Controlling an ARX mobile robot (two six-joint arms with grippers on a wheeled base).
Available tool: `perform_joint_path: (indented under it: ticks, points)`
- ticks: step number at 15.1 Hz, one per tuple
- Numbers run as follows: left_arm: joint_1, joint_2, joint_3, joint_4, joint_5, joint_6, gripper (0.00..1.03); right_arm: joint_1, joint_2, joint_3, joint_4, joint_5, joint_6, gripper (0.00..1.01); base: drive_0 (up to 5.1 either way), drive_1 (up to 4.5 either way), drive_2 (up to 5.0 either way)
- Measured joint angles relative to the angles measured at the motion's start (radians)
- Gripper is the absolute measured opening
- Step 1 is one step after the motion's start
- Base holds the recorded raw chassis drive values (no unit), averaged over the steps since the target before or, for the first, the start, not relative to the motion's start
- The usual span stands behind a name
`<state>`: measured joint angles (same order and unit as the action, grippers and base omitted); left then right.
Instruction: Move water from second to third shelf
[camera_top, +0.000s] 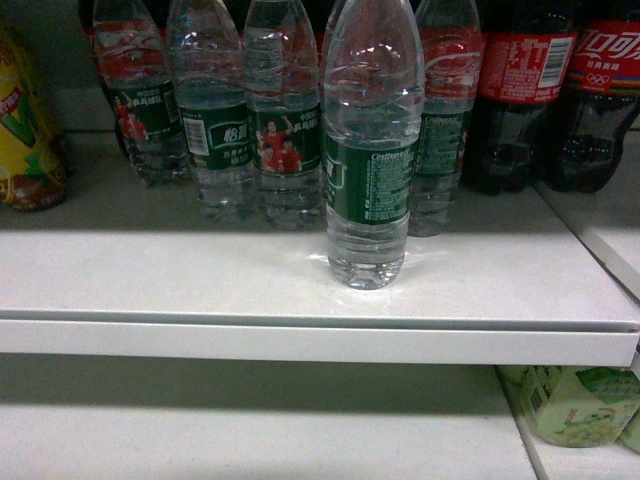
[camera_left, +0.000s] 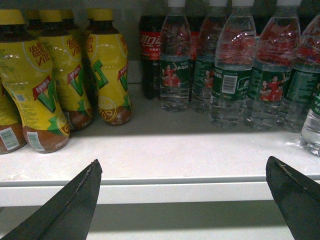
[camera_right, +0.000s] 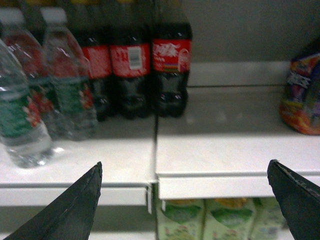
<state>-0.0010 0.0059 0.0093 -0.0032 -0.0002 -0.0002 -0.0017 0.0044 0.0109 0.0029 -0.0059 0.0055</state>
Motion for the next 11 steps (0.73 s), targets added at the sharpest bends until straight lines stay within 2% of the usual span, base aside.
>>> perform_joint_path:
  ticks: [2, 3, 4, 6, 8, 9, 10, 11]
  points:
    - [0.000, 0.000, 0.000, 0.000, -0.001, 0.000, 0.98, -0.020, 0.078, 0.008, 0.150, -0.095, 0.108, 0.98, 0.0, 0.00, 0.0]
    - [0.000, 0.000, 0.000, 0.000, 0.000, 0.000, 0.98, -0.034, 0.178, 0.021, 0.228, -0.140, 0.137, 0.98, 0.0, 0.00, 0.0]
    - [0.000, 0.000, 0.000, 0.000, 0.000, 0.000, 0.98, -0.057, 0.267, 0.043, 0.306, -0.175, 0.153, 0.98, 0.0, 0.00, 0.0]
    - [0.000, 0.000, 0.000, 0.000, 0.000, 0.000, 0.98, -0.101, 0.449, 0.129, 0.464, -0.246, 0.160, 0.98, 0.0, 0.00, 0.0]
    - [0.000, 0.000, 0.000, 0.000, 0.000, 0.000, 0.98, -0.109, 0.635, 0.200, 0.582, -0.288, 0.159, 0.98, 0.0, 0.00, 0.0]
    - [0.000, 0.000, 0.000, 0.000, 0.000, 0.000, 0.98, -0.095, 0.715, 0.219, 0.608, -0.299, 0.159, 0.98, 0.0, 0.00, 0.0]
    - [0.000, 0.000, 0.000, 0.000, 0.000, 0.000, 0.98, -0.060, 0.780, 0.220, 0.636, -0.317, 0.157, 0.98, 0.0, 0.00, 0.0]
    - [0.000, 0.000, 0.000, 0.000, 0.000, 0.000, 0.98, -0.002, 0.845, 0.226, 0.668, -0.331, 0.151, 0.98, 0.0, 0.00, 0.0]
